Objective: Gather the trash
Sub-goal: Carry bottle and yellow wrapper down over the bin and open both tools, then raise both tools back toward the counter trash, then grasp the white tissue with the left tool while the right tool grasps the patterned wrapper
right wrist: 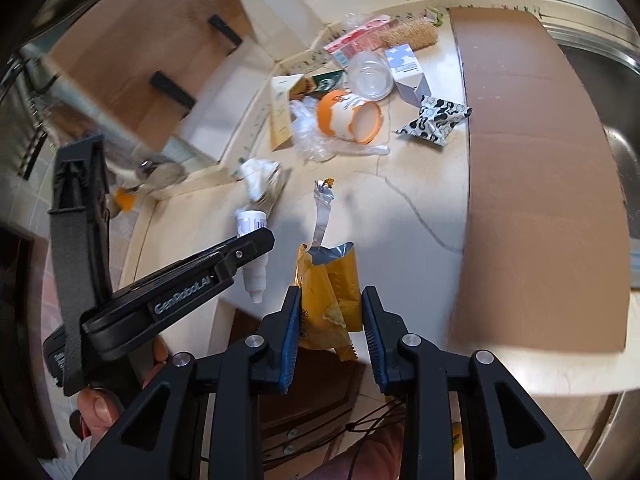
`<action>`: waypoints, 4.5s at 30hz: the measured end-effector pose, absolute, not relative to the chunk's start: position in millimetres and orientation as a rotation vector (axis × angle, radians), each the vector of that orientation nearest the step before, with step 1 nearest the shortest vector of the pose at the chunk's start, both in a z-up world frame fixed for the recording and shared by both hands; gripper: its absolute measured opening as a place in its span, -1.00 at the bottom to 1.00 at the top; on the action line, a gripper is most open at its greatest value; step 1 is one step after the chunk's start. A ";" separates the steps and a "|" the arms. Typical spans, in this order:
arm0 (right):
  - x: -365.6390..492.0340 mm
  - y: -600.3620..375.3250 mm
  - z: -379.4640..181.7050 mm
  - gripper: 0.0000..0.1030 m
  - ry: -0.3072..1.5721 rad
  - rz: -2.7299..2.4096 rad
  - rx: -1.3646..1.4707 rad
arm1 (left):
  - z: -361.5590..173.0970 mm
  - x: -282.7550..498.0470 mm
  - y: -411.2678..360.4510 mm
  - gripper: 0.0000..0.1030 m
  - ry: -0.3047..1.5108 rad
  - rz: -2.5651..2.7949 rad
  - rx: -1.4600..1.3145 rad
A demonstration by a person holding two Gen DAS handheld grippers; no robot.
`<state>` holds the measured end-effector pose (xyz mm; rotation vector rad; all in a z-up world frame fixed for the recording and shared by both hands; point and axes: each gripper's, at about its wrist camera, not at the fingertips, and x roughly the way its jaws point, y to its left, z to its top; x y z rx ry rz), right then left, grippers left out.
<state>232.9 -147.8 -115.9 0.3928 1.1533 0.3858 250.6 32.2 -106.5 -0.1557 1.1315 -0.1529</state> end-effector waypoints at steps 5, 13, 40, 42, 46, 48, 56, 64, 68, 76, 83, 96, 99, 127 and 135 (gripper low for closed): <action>188.5 -148.4 -114.1 -0.42 1.168 0.427 0.367 | -96.2 201.2 27.8 -0.59 1.125 -0.164 -0.157; 125.7 -149.4 -137.0 -0.42 1.220 0.458 0.310 | -115.1 116.1 20.0 -0.59 1.152 -0.167 -0.122; 74.9 -167.0 -500.5 -0.42 1.480 0.296 0.316 | -454.6 58.5 40.0 -0.59 1.420 -0.132 -0.086; 81.2 -162.0 -528.7 -0.41 1.497 0.293 0.308 | -480.7 59.5 40.8 -0.58 1.440 -0.129 -0.094; 86.5 -148.7 -565.4 -0.30 1.515 0.294 0.281 | -519.2 58.0 38.8 -0.54 1.496 -0.129 -0.090; 87.8 -142.3 -577.4 -0.09 1.512 0.281 0.260 | -532.6 61.1 39.8 -0.32 1.521 -0.130 -0.086; 88.3 -127.5 -586.6 0.27 1.521 0.271 0.235 | -558.0 72.0 52.1 -0.04 1.607 -0.070 -0.081; 89.9 -132.9 -536.5 0.65 1.479 0.263 0.227 | -497.0 77.2 55.8 -0.04 1.535 -0.067 -0.090; 91.3 -142.3 -495.7 0.68 1.464 0.251 0.230 | -444.3 76.1 53.6 -0.04 1.491 -0.061 -0.084; 77.3 -150.1 -376.6 0.69 1.419 0.293 0.196 | -311.3 63.7 41.1 -0.04 1.410 -0.063 -0.041; 62.1 -160.5 -244.7 0.69 1.273 0.320 0.246 | -189.8 55.7 28.7 -0.04 1.297 -0.100 -0.030; 71.7 -189.2 -52.1 0.69 1.096 0.317 0.288 | -14.8 84.7 0.8 -0.01 1.076 -0.131 0.102; 88.3 -197.5 -18.4 0.69 1.058 0.300 0.282 | -4.5 98.3 -0.5 -0.01 1.035 -0.136 0.121; 325.5 -195.7 -53.1 0.42 1.045 0.087 0.400 | -131.4 338.6 89.8 0.06 1.219 -0.088 -0.004; 389.7 -206.4 -95.4 0.22 1.152 0.109 0.467 | -139.3 361.1 84.3 0.06 1.240 -0.045 -0.071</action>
